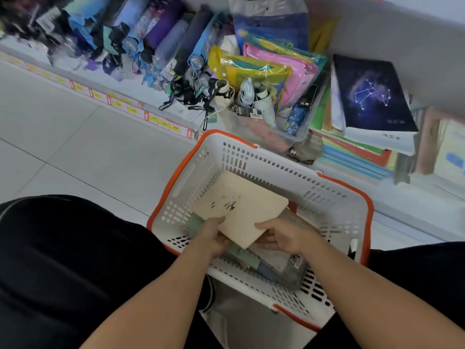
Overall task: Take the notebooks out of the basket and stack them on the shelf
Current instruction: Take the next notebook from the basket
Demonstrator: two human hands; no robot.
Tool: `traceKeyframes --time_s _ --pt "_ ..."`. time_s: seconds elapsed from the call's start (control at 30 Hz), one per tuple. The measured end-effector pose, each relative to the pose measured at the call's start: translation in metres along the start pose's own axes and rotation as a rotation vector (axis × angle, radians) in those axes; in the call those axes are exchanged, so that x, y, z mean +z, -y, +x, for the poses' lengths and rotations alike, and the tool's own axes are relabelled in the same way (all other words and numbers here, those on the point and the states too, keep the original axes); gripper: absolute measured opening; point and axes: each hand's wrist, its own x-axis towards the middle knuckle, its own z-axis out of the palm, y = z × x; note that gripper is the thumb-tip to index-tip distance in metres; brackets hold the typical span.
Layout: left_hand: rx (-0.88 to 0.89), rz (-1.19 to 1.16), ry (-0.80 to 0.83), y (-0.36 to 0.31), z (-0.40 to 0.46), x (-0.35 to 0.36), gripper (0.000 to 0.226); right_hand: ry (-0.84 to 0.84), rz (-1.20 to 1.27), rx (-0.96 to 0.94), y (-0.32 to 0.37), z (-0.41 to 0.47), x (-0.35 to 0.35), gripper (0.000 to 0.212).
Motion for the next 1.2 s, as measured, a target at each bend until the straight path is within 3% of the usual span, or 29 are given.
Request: traceKeyframes --time_s 0.03,0.07,0.17,0.2,0.27,0.33,0.4,0.53,0.7,0.77,0.87,1.0,1.1,1.17,1.2 --pt "0.030 0.005 -0.012 0.002 0.000 0.002 0.022 0.010 -0.036 0.028 0.003 -0.005 -0.007 0.037" --pt "0.072 0.056 -0.037 0.005 0.002 0.003 0.022 -0.094 -0.076 0.008 0.003 -0.004 -0.016 0.044" --pt "0.226 0.313 -0.084 0.011 0.003 0.010 0.029 -0.728 -0.513 -0.210 0.001 0.010 -0.049 0.073" --pt "0.275 0.391 -0.085 0.012 0.003 0.013 0.030 -0.750 -0.681 -0.202 0.000 0.012 -0.054 0.084" --pt "0.384 0.508 -0.109 0.013 -0.002 0.020 0.028 -0.614 -0.872 -0.096 -0.008 0.017 -0.057 0.107" --pt "0.501 0.586 -0.176 0.014 -0.007 0.024 0.028 -0.579 -0.992 -0.045 -0.020 0.020 -0.056 0.112" --pt "0.607 0.653 -0.285 0.012 -0.016 0.023 0.024 -0.652 -1.036 -0.050 -0.030 0.028 -0.057 0.106" --pt "0.766 0.797 -0.476 0.004 -0.027 0.010 0.017 -0.689 -0.988 -0.056 -0.034 0.043 -0.064 0.128" --pt "0.793 0.937 -0.527 0.002 -0.027 -0.001 0.029 -0.728 -1.094 -0.018 -0.038 0.045 -0.071 0.102" --pt "0.792 0.960 -0.539 0.001 -0.026 -0.002 0.034 -0.753 -1.106 -0.068 -0.036 0.041 -0.072 0.078" --pt "0.797 0.953 -0.544 0.001 -0.025 -0.001 0.040 -0.576 -1.189 -0.150 -0.009 0.021 -0.067 0.036" --pt "0.788 0.922 -0.509 -0.001 -0.027 0.003 0.046 -0.394 -1.395 -0.312 0.049 -0.049 -0.053 0.035" --pt "0.759 0.868 -0.451 -0.003 -0.036 0.014 0.047 -0.510 -1.385 -0.474 0.085 -0.115 -0.047 0.010" --pt "0.759 0.804 -0.382 -0.008 -0.042 0.022 0.042 -0.640 -1.344 -0.601 0.094 -0.150 -0.024 0.030" --pt "0.767 0.747 -0.318 -0.009 -0.046 0.026 0.039 -0.687 -1.344 -0.661 0.093 -0.163 -0.006 0.029"
